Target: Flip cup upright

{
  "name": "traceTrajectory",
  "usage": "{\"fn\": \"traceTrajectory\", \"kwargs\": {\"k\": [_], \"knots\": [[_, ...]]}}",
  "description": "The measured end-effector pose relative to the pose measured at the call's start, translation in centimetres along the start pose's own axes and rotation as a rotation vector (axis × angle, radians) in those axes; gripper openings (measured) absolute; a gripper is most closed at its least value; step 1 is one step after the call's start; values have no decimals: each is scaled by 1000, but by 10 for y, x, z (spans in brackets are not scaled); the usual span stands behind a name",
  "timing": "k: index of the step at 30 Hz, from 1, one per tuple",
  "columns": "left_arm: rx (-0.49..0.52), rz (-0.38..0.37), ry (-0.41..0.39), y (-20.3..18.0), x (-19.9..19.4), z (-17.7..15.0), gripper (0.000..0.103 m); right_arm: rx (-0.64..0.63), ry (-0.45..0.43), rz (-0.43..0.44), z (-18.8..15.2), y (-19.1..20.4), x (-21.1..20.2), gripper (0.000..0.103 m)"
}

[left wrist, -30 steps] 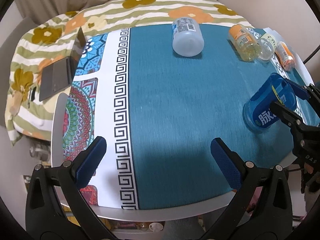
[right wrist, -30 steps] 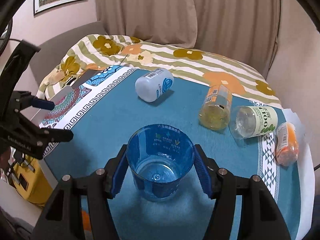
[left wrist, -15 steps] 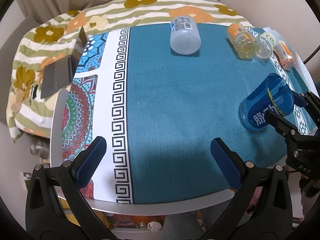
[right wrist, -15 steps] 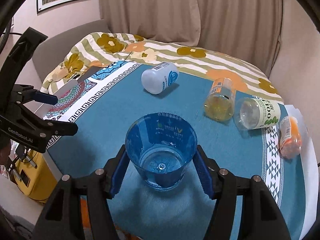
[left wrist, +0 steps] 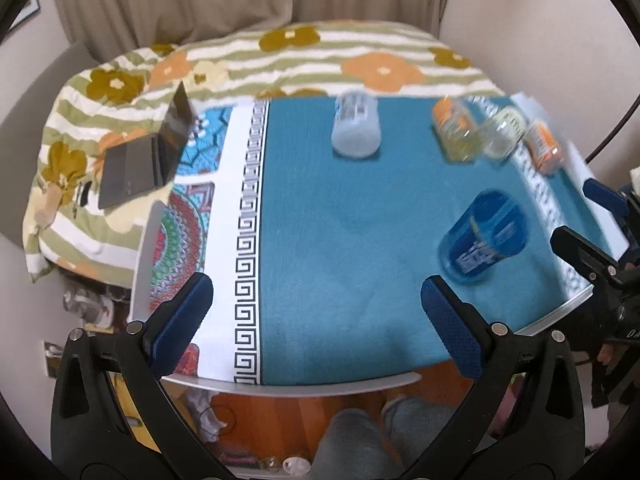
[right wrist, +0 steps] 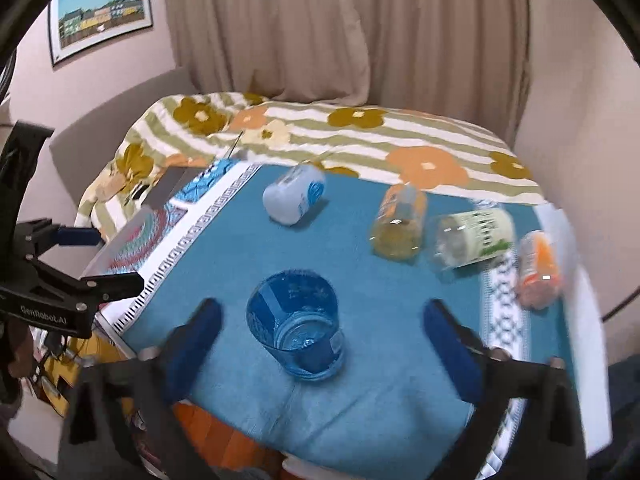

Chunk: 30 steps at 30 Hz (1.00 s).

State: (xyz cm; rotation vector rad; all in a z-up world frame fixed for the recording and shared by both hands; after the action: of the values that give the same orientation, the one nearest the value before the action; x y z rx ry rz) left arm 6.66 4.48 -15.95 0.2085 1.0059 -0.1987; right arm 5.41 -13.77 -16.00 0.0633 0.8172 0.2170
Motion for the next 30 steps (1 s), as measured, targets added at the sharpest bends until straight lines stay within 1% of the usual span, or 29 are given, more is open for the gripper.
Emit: {"fn": "traceTrajectory", "kwargs": {"k": [7,11,13,18,23,30], "knots": [[-25,25,-109,-17,-68,15,103,105,-2,-96,16,-18,-63,103],[-46,50,-153,-20,-93,17,103,140,0,-160,21,-32,-92,103],[-58,56,-164,-21,-100,16,103,159,-1,-183,21,-38,-103,103],[-68,66,-188,-26,-112,10,103,189,27,-240,12,-49,-113,103],[-64,69,-191,-31,-114,5,103,199,23,-259,6,-51,-118,103],[-62,76,-204,-33,-118,7,103,201,25,-254,5,-49,-119,103]]}}
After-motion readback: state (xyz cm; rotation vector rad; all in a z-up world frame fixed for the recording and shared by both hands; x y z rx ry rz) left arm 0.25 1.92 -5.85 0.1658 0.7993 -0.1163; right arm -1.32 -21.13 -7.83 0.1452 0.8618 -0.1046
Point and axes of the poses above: each gripper's, at about its wrist camera, not at the fingertips, and x roughly the way its jaws point, y to its left, z to its top, the point moved 8 cm from there along x, roughly the way its jaws point, and after that the axes turned 6 degrees about x, right-handed, at the moved point
